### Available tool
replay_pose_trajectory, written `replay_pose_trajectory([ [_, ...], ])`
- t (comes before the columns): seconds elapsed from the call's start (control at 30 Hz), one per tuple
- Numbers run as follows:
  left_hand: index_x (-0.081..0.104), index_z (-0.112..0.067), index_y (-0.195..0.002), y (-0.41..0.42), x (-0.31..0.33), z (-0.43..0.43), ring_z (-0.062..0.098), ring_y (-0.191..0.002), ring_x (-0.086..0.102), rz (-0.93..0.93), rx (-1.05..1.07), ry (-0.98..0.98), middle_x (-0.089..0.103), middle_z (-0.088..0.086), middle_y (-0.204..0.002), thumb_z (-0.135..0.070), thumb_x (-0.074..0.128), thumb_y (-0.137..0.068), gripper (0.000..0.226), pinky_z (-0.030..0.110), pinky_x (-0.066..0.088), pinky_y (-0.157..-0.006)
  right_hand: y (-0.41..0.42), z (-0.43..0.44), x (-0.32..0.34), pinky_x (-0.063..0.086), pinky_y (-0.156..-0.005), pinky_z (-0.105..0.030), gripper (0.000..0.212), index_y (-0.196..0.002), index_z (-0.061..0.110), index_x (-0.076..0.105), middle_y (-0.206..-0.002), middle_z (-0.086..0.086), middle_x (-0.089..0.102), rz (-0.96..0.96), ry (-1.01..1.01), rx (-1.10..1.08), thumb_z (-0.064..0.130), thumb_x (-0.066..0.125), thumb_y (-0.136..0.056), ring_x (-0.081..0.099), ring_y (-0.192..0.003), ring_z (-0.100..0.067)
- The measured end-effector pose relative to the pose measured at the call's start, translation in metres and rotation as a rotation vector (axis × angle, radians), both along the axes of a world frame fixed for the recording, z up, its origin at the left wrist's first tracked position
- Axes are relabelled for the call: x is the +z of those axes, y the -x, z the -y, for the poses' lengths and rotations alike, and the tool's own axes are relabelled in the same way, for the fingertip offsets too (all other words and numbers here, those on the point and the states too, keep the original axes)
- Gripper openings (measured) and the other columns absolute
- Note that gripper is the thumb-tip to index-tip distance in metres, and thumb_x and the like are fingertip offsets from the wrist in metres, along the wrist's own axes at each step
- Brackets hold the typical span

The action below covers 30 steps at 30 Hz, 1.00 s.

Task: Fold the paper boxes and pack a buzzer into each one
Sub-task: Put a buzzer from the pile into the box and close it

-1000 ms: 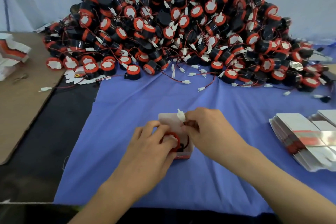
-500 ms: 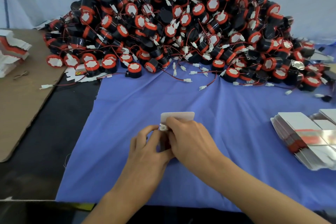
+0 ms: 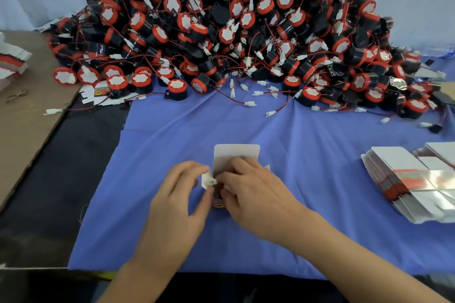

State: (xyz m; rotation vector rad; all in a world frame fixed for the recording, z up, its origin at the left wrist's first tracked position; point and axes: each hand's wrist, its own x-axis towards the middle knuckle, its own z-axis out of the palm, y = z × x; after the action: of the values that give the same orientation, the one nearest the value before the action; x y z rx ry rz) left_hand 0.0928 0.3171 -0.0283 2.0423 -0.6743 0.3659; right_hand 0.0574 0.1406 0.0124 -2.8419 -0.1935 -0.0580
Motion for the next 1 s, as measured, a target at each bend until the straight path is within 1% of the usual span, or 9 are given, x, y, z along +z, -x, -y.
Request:
replay_pose_trajectory([
  [0.17,0.075,-0.019,-0.100,0.000,0.014,0.000,0.016,-0.112,0.060,0.036,-0.004,-0.262,0.060,-0.003,-0.127,-0.019,0.077,-0.091,0.009,0.028,0.050,-0.089,0.002,0.001,0.003,0.028,-0.075,-0.016,0.029,-0.115,0.025,0.073,-0.108,0.004,0.055,0.033,-0.042,0.011,0.024,0.049,-0.100,0.047,-0.107,-0.015],
  [0.23,0.077,-0.022,-0.096,0.002,0.020,0.002,0.022,-0.114,0.061,0.024,-0.003,-0.402,0.062,0.001,-0.129,-0.021,0.079,-0.088,0.009,0.035,0.056,-0.077,0.002,0.004,0.004,0.028,-0.078,-0.014,0.025,-0.113,0.022,0.074,-0.109,0.006,0.061,0.050,-0.078,0.001,0.022,0.055,-0.098,0.049,-0.107,-0.013],
  [0.33,0.077,-0.022,-0.090,0.003,0.029,0.007,0.026,-0.119,0.064,0.020,-0.002,-0.533,0.065,0.005,-0.128,-0.022,0.082,-0.085,0.007,0.037,0.056,-0.067,0.002,0.010,0.002,0.044,-0.089,-0.025,0.021,-0.111,0.021,0.073,-0.113,0.007,0.063,0.025,-0.133,-0.009,0.027,0.057,-0.099,0.053,-0.111,-0.014],
  [0.43,0.078,-0.021,-0.083,0.003,0.033,0.010,0.029,-0.114,0.067,0.047,0.010,-0.590,0.068,0.007,-0.125,-0.021,0.085,-0.082,0.008,0.037,0.054,-0.062,0.005,0.016,0.000,0.048,-0.092,-0.034,0.023,-0.114,0.022,0.074,-0.116,0.007,0.064,0.008,-0.158,0.015,0.028,0.056,-0.102,0.055,-0.111,-0.017],
  [0.53,0.077,-0.028,-0.091,0.001,0.033,0.009,0.025,-0.112,0.064,0.051,0.028,-0.604,0.064,0.000,-0.126,-0.033,0.073,-0.092,0.007,0.037,0.052,-0.063,0.008,0.019,-0.005,0.048,-0.092,-0.035,0.022,-0.111,0.018,0.075,-0.112,0.003,0.066,0.051,-0.139,0.053,0.023,0.056,-0.103,0.057,-0.105,-0.021],
  [0.63,0.071,-0.031,-0.105,-0.002,0.028,0.011,0.016,-0.114,0.053,-0.036,0.063,-0.653,0.053,-0.012,-0.130,-0.043,0.044,-0.103,0.029,0.036,0.052,-0.073,0.009,0.021,-0.007,0.046,-0.094,-0.034,0.025,-0.111,0.015,0.076,-0.108,0.002,0.068,0.097,-0.092,0.068,0.024,0.053,-0.106,0.058,-0.105,-0.021],
  [0.83,0.059,-0.027,-0.085,-0.002,0.032,0.023,0.014,-0.090,0.058,-0.188,0.071,-0.413,0.051,-0.016,-0.108,-0.026,0.068,-0.097,0.015,0.042,0.053,-0.075,0.015,0.021,-0.011,0.043,-0.098,-0.036,0.031,-0.114,0.027,0.075,-0.106,0.013,0.071,0.201,0.056,0.048,0.036,0.047,-0.105,0.058,-0.113,-0.017],
  [0.93,0.057,-0.027,-0.088,0.001,0.027,0.020,0.015,-0.086,0.054,-0.161,0.047,-0.580,0.043,-0.013,-0.100,-0.041,0.055,-0.104,0.021,0.040,0.052,-0.069,0.021,0.019,-0.023,0.037,-0.105,-0.040,0.019,-0.108,0.033,0.076,-0.115,0.017,0.067,0.344,0.015,-0.038,0.036,0.059,-0.101,0.053,-0.118,-0.018],
  [1.0,0.057,-0.030,-0.097,0.004,0.025,0.018,0.014,-0.094,0.052,-0.144,0.037,-0.715,0.040,-0.012,-0.100,-0.051,0.039,-0.106,0.030,0.036,0.050,-0.067,0.025,0.017,-0.035,0.037,-0.102,-0.031,0.016,-0.110,0.033,0.073,-0.127,0.008,0.054,0.393,-0.153,-0.113,0.032,0.072,-0.093,0.042,-0.120,-0.020],
])
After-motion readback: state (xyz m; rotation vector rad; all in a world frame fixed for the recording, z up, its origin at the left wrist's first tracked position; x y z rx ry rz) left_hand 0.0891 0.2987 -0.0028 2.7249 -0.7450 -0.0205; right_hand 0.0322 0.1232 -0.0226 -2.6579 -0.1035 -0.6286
